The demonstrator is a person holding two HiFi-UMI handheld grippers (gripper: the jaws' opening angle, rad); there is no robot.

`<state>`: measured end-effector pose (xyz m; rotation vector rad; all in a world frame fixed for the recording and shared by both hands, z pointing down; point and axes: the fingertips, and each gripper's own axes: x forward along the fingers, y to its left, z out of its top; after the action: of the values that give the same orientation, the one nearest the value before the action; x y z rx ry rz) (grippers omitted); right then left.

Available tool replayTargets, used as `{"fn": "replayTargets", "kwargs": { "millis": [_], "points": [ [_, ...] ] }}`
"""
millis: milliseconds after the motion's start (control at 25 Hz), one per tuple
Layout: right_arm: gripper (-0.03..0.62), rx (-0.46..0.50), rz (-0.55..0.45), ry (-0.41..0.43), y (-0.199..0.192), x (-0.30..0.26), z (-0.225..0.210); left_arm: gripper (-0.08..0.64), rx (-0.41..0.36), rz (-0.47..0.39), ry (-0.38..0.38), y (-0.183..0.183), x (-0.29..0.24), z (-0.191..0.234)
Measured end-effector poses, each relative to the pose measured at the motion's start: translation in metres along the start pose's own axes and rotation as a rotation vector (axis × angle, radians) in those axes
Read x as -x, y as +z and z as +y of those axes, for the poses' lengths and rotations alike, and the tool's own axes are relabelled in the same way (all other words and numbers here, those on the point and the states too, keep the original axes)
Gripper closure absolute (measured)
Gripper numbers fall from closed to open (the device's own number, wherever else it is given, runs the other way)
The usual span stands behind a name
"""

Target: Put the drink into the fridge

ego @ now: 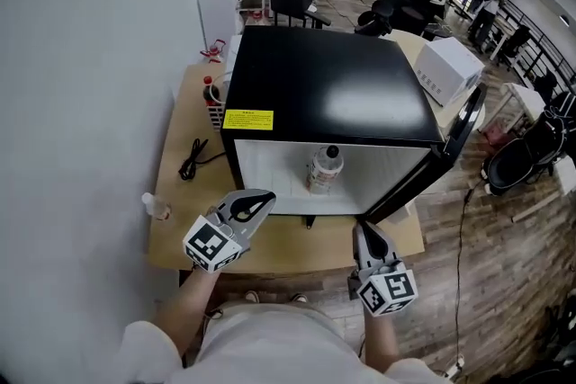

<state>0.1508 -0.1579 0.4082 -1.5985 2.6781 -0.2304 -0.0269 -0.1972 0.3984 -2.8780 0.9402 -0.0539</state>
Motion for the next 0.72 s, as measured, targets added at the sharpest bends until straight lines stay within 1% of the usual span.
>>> {"fn": "replayTargets", "kwargs": {
  "millis": [120,240,360,520,720],
  "points": [
    [0.591,0.012,0.019,0.050,-0.006,-0.015,0.004,0.543,-0.011,-0.015,0.070,0.016,0.020,0.014],
    [0.591,0.007,0.027,0.066,-0.008,-0.027,0.004,0.545,-0.005,-0.022,0.134,0.030,0.040,0.031],
    [0.591,0.002,0.019,0.062,-0.003,-0.034,0.004,0.545,0.007,-0.026,0.196,0.042,0.063,0.046],
    [0.591,0.019,-0.009,0.054,0.012,-0.043,-0.002,0.544,0.008,-0.046,0.287,0.053,0.089,0.064],
    [0.591,0.039,-0.010,0.001,0.023,-0.036,-0.010,0.545,0.047,-0.083,0.375,0.057,0.112,0.079]
  ]
}}
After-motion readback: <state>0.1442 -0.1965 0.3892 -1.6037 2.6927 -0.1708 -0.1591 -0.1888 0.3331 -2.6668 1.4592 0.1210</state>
